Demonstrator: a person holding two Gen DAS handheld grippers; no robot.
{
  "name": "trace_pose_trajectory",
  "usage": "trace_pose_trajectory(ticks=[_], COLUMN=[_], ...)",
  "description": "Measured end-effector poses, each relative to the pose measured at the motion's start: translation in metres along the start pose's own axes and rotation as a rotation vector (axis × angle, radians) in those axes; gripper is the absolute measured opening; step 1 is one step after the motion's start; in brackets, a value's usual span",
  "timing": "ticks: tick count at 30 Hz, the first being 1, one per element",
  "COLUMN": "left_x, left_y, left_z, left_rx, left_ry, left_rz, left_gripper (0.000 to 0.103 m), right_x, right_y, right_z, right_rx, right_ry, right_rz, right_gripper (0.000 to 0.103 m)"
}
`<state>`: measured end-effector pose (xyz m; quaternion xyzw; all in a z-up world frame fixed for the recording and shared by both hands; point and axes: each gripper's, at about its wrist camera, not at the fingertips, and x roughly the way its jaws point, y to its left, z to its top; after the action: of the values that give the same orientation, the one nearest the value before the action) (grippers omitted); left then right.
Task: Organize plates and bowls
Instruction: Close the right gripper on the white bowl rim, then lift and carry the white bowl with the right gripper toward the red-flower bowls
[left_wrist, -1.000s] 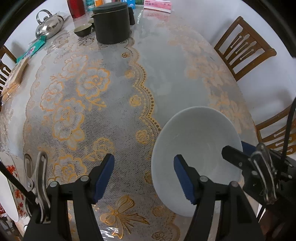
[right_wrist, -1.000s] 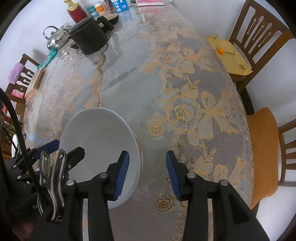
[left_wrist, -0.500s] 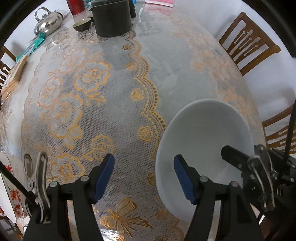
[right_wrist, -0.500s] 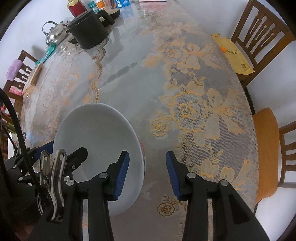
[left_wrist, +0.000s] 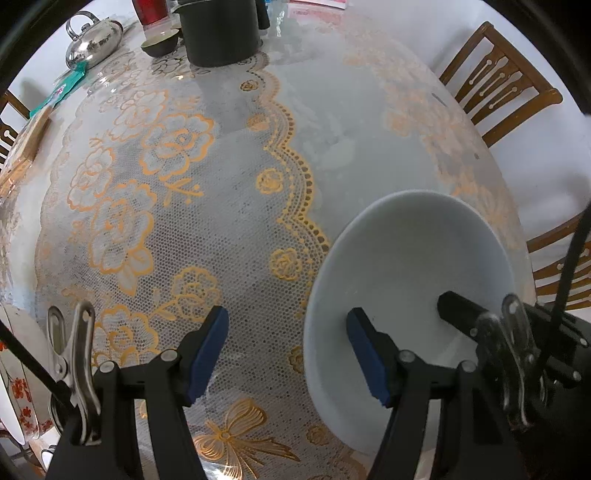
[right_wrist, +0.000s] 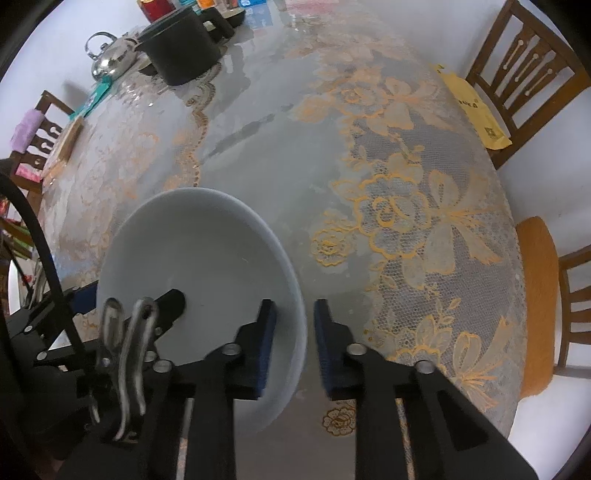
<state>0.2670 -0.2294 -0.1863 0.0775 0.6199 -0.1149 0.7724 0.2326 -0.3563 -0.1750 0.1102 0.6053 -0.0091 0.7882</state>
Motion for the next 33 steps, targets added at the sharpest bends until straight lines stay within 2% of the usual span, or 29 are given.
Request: trace_pose_trajectory(ticks=[2, 4, 6, 7, 9, 13, 17, 33], left_x=[0.000, -0.003, -0.007, -0.009, -0.010, -0.012, -0.018, -0.052], left_y=[0.000, -0.004, -0.010, -0.014, -0.017, -0.011, -0.010, -0.012], left_z=[0.001, 0.000, 0.000, 0.000, 0.001, 0.002, 0.001, -0.008], left_rx=[-0.004, 0.011, 0.037, 0.051, 0.045, 0.020, 0.014, 0.023], left_ry=[-0.006, -0.021, -0.045, -0.056, -0.063, -0.064, -0.068, -0.116], left_rz=[-0.010, -0.023, -0.014, -0.008, 0.005, -0.035, -0.043, -0.049], left_gripper=[0.064, 0.052, 0.028, 0.019, 0.019, 0.015, 0.011, 0.011], right_x=[-0.002, -0.002, -0.002, -0.002, -0.002, -0.003, -0.004, -0.037], right_y=[0.003, 0.002, 0.002, 0.001, -0.001, -0.002, -0.004, 0.003], right_z=[0.001, 0.001, 0.000, 0.000, 0.001, -0.001, -0.005, -0.014], right_rx=[-0.011, -0.006, -0.001, -0.001, 0.007, 0.010, 0.020, 0.010], right_ry=[-0.015, -0.021, -0.021, -0.019, -0.009, -0.009, -0.006, -0.051], right_rz=[-0.020, -0.018, -0.014, -0.013, -0.002, -0.002, 0.008, -0.002], right_gripper=[0.013, 0.013, 0.013, 0.013, 0.012, 0.012, 0.012, 0.012])
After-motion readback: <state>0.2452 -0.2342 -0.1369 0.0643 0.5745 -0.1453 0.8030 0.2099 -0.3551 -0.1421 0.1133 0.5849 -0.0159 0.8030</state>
